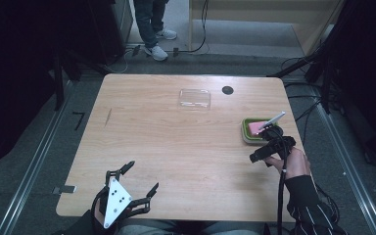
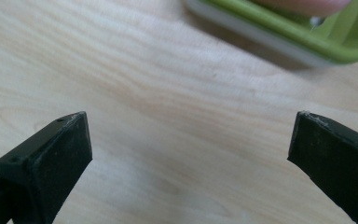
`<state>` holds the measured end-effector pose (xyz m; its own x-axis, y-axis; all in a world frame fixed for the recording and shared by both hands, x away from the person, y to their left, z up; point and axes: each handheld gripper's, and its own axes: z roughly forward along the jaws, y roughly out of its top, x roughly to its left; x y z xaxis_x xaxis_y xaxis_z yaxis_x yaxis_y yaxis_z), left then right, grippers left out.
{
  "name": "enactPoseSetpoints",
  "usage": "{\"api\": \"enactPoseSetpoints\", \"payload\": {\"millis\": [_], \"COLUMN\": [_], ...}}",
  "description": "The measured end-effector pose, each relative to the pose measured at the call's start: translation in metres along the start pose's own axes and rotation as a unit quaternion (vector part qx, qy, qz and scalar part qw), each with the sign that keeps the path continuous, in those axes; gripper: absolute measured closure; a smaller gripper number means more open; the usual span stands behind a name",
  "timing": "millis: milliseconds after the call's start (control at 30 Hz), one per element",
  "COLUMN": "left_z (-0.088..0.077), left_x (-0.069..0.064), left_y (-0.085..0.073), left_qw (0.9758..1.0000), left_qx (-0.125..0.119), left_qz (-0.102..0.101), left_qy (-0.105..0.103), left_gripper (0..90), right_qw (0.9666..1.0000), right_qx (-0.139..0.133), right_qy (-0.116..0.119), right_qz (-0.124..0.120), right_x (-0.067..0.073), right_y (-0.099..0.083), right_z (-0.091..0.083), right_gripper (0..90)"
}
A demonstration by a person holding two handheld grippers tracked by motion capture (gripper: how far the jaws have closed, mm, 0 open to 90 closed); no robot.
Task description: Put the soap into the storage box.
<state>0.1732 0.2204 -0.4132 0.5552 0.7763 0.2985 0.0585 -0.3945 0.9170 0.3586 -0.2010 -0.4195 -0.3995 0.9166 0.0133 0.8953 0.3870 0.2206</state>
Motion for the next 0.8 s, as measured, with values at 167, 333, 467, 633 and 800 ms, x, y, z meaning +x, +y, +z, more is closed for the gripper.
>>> {"api": "enactPoseSetpoints", "payload": {"millis": [167, 333, 467, 633, 800], "left_z": [0.0, 0.0, 0.0, 0.0, 0.0], "left_x": [0.0, 0.0, 0.0, 0.0, 0.0], "left_y": [0.0, 0.0, 0.0, 0.0, 0.0], "left_qw": [1.0, 1.0, 1.0, 1.0, 1.0], "left_qx": [0.001, 0.001, 0.001, 0.001, 0.001], "left_qz": [0.0, 0.0, -0.001, -0.001, 0.0], "left_qy": [0.0, 0.0, 0.0, 0.0, 0.0], "left_gripper": [13.6, 13.6, 13.6, 13.6, 13.6], "right_qw": [0.9999, 0.9995, 0.9992, 0.9983, 0.9973], "right_qx": [0.009, 0.023, 0.031, 0.047, 0.061], "right_qy": [-0.004, -0.005, -0.005, -0.007, -0.006], "right_qz": [-0.012, -0.02, -0.025, -0.034, -0.04], "right_x": [0.005, 0.01, 0.013, 0.017, 0.021], "right_y": [-0.011, -0.023, -0.033, -0.046, -0.059], "right_z": [0.002, 0.008, 0.013, 0.02, 0.026], "right_gripper": [0.0, 0.0, 0.0, 0.0, 0.0]}}
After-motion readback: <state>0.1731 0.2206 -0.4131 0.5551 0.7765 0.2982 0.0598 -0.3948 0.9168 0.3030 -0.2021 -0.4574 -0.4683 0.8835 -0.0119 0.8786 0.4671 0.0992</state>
